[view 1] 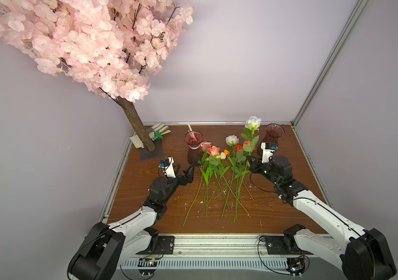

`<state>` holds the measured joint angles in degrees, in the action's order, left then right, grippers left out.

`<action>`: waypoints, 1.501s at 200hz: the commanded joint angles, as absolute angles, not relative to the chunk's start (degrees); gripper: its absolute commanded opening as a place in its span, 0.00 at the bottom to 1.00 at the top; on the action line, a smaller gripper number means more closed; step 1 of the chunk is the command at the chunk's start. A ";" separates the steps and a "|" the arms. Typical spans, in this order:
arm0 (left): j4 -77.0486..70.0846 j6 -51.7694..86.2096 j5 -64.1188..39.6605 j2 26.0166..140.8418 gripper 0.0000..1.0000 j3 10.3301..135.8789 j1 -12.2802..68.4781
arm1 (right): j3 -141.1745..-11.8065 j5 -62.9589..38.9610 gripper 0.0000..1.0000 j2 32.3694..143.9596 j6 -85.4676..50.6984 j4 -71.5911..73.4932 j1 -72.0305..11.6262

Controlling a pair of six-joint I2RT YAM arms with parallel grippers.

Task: Arrange the flowers in different vases according to their variety
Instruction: Pick up the flower at the center of the board, then insert the flower into the vase.

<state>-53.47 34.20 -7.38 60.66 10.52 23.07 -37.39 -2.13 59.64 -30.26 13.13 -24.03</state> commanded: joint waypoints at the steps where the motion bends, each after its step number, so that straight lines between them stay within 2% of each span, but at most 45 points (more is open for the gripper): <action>1: -54.93 32.42 -6.65 59.94 1.00 10.28 23.76 | -42.98 6.89 0.00 59.07 -24.47 11.50 -24.17; 48: -54.93 31.67 -6.17 60.21 1.00 10.55 24.37 | -56.74 16.71 0.00 64.15 -16.41 10.86 -23.14; 83: -54.93 31.02 -5.54 59.77 1.00 10.37 24.52 | -62.64 20.65 0.00 66.06 -9.79 15.70 -21.40; 174: -54.98 30.77 -5.56 59.51 1.00 10.37 24.68 | -66.30 23.02 0.00 73.45 -1.71 37.38 -11.70; 300: -54.97 30.52 -5.54 60.29 1.00 10.68 24.77 | -69.50 25.20 0.00 78.30 -2.37 43.53 -8.56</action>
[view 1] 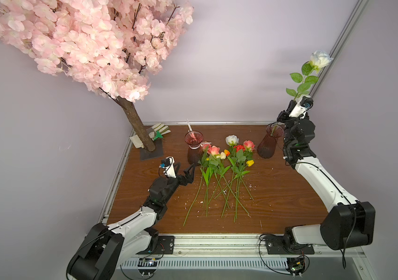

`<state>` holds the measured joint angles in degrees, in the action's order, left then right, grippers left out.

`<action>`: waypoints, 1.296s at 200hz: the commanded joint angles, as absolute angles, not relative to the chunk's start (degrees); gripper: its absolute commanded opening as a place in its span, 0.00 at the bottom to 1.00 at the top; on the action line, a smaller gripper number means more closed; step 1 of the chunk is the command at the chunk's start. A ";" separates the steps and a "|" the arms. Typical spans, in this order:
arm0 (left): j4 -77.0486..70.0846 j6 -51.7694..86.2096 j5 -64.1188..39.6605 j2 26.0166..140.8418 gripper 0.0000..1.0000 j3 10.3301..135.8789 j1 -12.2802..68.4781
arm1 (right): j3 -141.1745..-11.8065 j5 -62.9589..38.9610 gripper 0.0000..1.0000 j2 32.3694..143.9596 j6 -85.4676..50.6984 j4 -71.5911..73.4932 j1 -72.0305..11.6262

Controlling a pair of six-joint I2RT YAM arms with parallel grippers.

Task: Arrange the flowers in different vases according to their variety
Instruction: Insert the flower into the vase.

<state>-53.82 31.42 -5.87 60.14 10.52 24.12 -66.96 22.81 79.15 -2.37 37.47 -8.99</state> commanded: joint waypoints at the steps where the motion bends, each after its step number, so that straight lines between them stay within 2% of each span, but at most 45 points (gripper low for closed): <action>1: -54.95 30.46 -5.62 60.29 1.00 10.70 24.78 | -69.51 25.26 0.00 78.26 -2.37 43.56 -8.50; 66: -55.00 30.34 -5.80 60.82 1.00 10.90 24.95 | -67.06 23.95 0.00 80.61 -3.14 43.59 -7.57; 176: -55.10 29.27 -6.01 61.26 1.00 11.32 25.93 | -52.49 15.99 0.00 78.76 -6.83 40.30 -7.25; 201: -55.02 29.33 -5.89 61.52 1.00 11.34 25.93 | -51.62 13.67 0.22 76.10 -7.62 35.77 -7.25; 214: -55.03 29.37 -5.96 61.77 1.00 11.43 25.94 | -51.35 12.47 0.30 74.13 -8.45 32.82 -7.22; 259: -54.96 29.71 -5.95 62.48 1.00 11.61 26.02 | -51.21 2.17 0.44 67.64 -12.74 19.18 -7.30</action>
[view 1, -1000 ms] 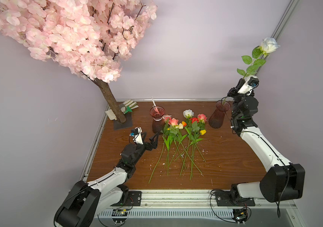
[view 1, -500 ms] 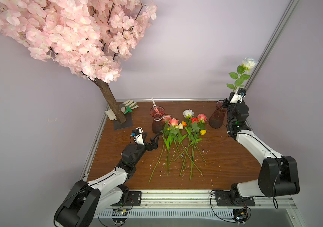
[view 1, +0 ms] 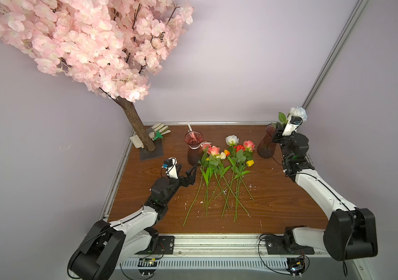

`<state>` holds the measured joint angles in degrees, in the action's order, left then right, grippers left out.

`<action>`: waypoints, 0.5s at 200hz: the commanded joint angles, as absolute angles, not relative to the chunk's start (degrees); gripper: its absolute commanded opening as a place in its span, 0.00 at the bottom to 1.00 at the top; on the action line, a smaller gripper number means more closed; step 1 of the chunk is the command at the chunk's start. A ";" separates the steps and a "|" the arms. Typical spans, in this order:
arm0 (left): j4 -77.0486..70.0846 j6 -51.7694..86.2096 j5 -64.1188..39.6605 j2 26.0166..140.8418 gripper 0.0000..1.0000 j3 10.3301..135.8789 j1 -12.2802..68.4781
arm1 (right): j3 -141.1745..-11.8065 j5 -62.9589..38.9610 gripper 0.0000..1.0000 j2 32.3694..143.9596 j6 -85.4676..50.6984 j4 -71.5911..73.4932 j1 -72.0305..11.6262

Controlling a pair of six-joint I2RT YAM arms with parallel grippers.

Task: Arrange the flowers in different vases according to their variety
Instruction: Insert the flower into the vase.

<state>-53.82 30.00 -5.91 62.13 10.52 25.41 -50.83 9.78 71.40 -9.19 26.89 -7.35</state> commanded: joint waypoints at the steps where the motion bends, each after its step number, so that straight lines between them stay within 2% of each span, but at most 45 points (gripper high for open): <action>1: -54.99 29.71 -5.96 62.49 1.00 11.60 25.97 | -51.22 1.79 0.44 67.48 -12.87 18.90 -7.30; 58: -54.93 29.79 -5.13 62.84 1.00 11.56 26.01 | -45.00 -13.12 0.49 58.87 -22.03 10.05 -8.44; 100: -54.09 30.14 -2.61 63.84 1.00 11.72 25.99 | -40.27 -17.18 0.49 54.44 -25.88 7.47 -14.37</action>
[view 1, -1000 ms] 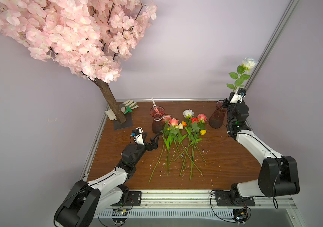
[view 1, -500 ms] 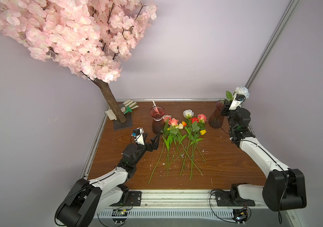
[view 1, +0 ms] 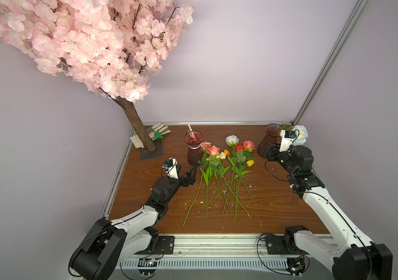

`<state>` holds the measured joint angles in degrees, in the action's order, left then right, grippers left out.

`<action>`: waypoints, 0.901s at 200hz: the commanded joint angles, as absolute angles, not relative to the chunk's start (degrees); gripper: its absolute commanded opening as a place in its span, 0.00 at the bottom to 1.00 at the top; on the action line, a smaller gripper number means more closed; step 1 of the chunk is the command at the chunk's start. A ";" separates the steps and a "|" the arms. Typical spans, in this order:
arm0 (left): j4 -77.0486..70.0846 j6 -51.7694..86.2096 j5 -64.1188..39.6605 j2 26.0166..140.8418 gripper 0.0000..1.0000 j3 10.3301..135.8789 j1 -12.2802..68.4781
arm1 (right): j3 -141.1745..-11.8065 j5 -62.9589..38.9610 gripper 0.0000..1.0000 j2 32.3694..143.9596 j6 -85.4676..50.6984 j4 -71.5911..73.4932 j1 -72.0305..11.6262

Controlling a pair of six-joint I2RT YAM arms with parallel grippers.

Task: Arrange the flowers in different vases according to their variety
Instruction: Insert the flower into the vase, then pick up the flower at the center of the board.

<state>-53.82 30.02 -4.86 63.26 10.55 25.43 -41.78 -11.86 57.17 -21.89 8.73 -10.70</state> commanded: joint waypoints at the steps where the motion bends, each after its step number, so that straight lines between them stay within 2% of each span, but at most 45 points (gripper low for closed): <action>1: -54.03 30.14 -2.58 63.87 1.00 11.75 26.00 | -40.17 -17.25 0.49 54.38 -25.90 7.43 -14.70; 28: -49.56 30.02 -0.83 65.63 1.00 14.02 26.00 | -37.48 -15.75 0.49 54.73 -25.85 6.30 -21.50; 74: -41.66 29.46 -2.25 72.43 0.99 20.24 26.01 | -35.64 -12.87 0.47 60.20 -24.22 4.90 -28.24; 117: -39.70 29.54 -6.47 78.08 0.97 23.67 26.09 | -40.72 -10.80 0.47 70.64 -20.11 -1.39 -32.80; 180: -38.91 29.00 -5.10 76.74 0.99 23.47 26.19 | -48.96 -7.97 0.43 83.10 -17.37 -7.75 -37.40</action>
